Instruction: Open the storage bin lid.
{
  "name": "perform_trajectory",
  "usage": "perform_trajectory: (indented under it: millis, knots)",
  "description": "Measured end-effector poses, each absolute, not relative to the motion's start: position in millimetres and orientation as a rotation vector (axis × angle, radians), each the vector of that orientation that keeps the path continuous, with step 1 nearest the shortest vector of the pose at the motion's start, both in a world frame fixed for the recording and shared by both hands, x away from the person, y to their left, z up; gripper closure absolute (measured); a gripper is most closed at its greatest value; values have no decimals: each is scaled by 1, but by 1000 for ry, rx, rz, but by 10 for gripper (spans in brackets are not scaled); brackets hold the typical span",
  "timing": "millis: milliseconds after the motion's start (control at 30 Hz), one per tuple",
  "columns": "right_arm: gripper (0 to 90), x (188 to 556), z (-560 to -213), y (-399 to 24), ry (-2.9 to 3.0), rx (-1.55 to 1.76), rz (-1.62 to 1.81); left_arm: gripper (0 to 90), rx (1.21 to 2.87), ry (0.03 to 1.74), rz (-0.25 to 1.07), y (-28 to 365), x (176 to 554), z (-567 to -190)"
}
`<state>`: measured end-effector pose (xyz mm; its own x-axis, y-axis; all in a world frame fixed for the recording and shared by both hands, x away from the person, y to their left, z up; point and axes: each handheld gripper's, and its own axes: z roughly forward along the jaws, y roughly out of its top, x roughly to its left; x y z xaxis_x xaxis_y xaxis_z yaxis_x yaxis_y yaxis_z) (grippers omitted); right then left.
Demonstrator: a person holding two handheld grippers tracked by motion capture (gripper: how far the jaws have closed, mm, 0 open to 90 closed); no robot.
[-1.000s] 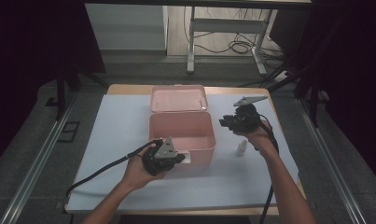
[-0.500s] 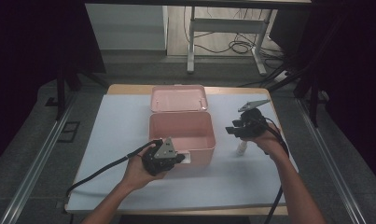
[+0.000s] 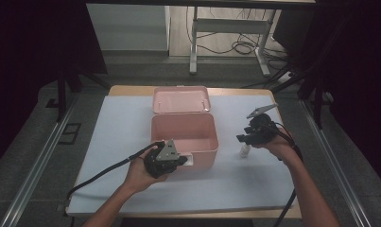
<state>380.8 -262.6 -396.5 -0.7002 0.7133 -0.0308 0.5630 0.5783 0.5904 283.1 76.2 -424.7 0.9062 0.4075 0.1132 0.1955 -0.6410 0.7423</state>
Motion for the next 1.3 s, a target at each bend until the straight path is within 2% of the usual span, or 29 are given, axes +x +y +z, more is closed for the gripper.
perform_trajectory:
  millis: [1300]
  knots:
    - [484,386,-421,-270,2620,1104,632,900,2270,431,344,77,283,-425]
